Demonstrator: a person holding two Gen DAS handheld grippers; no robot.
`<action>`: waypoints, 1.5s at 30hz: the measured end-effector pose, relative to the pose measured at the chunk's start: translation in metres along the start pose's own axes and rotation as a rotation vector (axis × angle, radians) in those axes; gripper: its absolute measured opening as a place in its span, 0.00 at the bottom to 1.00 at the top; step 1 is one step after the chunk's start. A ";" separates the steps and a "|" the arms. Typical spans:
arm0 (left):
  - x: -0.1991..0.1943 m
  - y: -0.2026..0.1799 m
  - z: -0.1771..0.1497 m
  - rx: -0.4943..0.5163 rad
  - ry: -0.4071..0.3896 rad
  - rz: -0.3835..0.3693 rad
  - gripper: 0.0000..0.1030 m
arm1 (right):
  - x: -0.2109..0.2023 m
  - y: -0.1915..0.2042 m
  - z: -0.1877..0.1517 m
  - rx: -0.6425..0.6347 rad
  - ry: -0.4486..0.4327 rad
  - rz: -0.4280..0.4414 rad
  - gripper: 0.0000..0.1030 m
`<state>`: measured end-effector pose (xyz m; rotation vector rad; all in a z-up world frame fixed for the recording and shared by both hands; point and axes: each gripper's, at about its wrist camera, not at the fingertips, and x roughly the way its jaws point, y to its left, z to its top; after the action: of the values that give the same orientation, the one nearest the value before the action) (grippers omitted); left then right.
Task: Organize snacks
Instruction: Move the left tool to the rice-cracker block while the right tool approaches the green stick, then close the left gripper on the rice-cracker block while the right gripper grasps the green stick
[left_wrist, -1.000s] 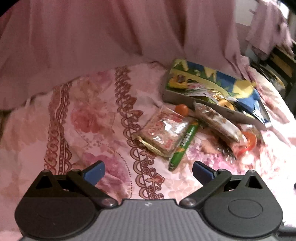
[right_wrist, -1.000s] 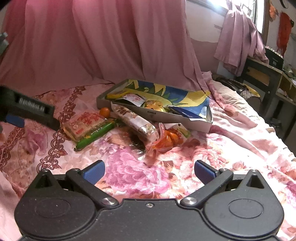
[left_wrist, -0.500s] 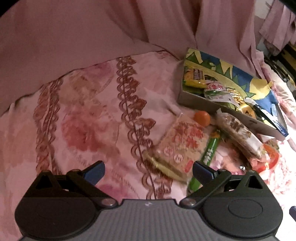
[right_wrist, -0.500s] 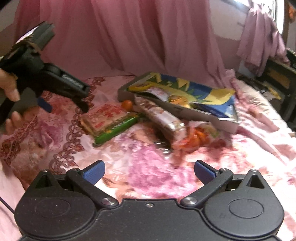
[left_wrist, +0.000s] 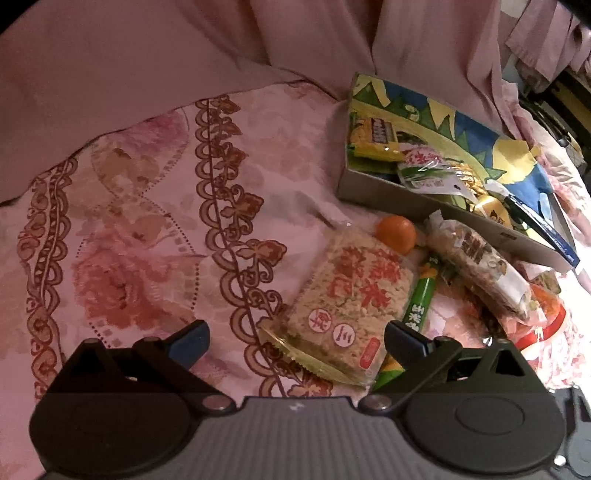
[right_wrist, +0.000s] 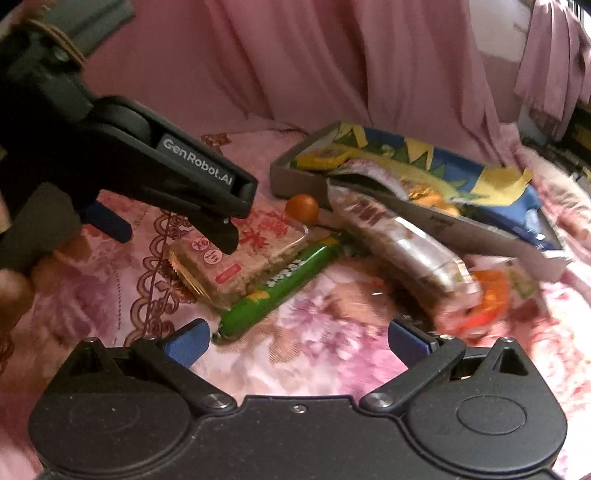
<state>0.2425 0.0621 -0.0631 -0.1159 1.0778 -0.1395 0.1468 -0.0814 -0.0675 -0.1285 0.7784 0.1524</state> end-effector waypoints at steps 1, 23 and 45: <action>0.002 0.001 0.000 0.000 0.004 -0.001 1.00 | 0.006 0.002 0.001 0.015 0.008 0.003 0.99; 0.009 -0.028 -0.010 0.237 0.024 0.026 1.00 | 0.005 -0.027 -0.023 0.001 -0.027 -0.214 0.99; 0.027 -0.043 -0.006 0.364 -0.026 0.049 0.85 | 0.024 -0.004 -0.016 -0.163 -0.100 -0.104 0.19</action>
<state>0.2474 0.0152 -0.0820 0.2358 1.0127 -0.2864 0.1530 -0.0861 -0.0955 -0.3127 0.6578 0.1224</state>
